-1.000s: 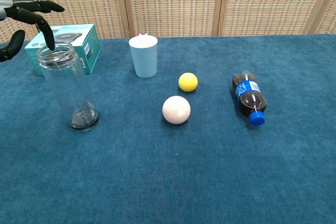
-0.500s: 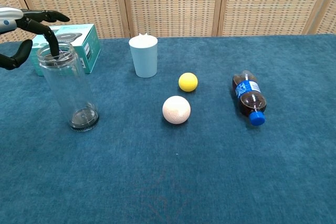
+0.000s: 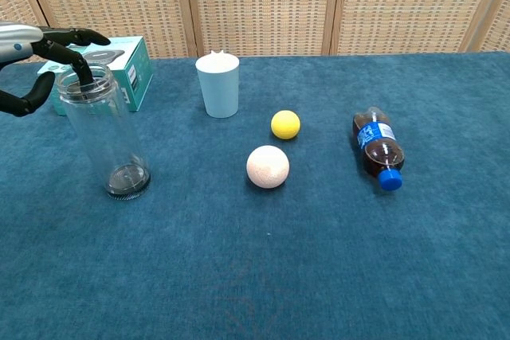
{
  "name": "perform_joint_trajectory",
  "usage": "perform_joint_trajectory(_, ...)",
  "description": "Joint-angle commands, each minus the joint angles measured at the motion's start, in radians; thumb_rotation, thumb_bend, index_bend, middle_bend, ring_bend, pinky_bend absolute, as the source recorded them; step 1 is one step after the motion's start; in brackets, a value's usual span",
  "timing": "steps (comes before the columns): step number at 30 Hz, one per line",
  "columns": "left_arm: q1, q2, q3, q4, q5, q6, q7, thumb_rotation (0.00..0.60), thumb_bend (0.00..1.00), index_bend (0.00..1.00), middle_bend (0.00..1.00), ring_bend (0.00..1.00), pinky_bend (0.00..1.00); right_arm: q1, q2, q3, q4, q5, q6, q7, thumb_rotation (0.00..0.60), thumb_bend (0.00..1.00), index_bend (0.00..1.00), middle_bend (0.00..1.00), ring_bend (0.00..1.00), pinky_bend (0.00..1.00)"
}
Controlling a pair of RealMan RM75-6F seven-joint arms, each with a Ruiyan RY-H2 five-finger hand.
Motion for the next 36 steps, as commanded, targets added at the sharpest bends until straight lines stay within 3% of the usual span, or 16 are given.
perform_joint_trajectory(1, 0.000, -0.002, 0.000, 0.001, 0.000, 0.001, -0.002, 0.600, 0.83, 0.41, 0.00, 0.00, 0.00, 0.000, 0.000, 0.000, 0.000, 0.001, 0.000, 0.000, 0.600, 0.00, 0.00, 0.00, 0.00, 0.00)
perform_joint_trajectory(18, -0.002, -0.013, 0.001, 0.017, -0.009, 0.007, 0.016, 0.600, 0.83, 0.41, 0.00, 0.00, 0.00, 0.001, -0.002, -0.001, 0.000, 0.001, -0.002, -0.005, 0.600, 0.00, 0.00, 0.00, 0.00, 0.00)
perform_joint_trajectory(31, 0.024, 0.030, -0.012, -0.001, 0.052, 0.083, -0.079, 0.600, 0.83, 0.40, 0.00, 0.00, 0.00, 0.001, -0.001, -0.001, 0.000, 0.002, -0.003, -0.004, 0.600, 0.00, 0.00, 0.00, 0.00, 0.00)
perform_joint_trajectory(34, 0.058, 0.067, -0.026, -0.015, 0.062, 0.157, -0.108, 0.600, 0.83, 0.24, 0.00, 0.00, 0.00, 0.001, -0.001, -0.001, 0.000, 0.003, -0.003, -0.003, 0.600, 0.00, 0.00, 0.00, 0.00, 0.00)
perform_joint_trajectory(35, 0.075, 0.081, -0.026, -0.023, 0.063, 0.183, -0.113, 0.600, 0.76, 0.13, 0.00, 0.00, 0.00, 0.001, 0.000, 0.000, 0.000, 0.003, -0.003, -0.002, 0.600, 0.00, 0.00, 0.00, 0.00, 0.00)
perform_joint_trajectory(36, 0.091, 0.093, -0.027, -0.030, 0.057, 0.206, -0.115, 0.600, 0.63, 0.04, 0.00, 0.00, 0.00, 0.001, 0.000, 0.000, 0.000, 0.003, -0.003, -0.001, 0.600, 0.00, 0.00, 0.00, 0.00, 0.00)
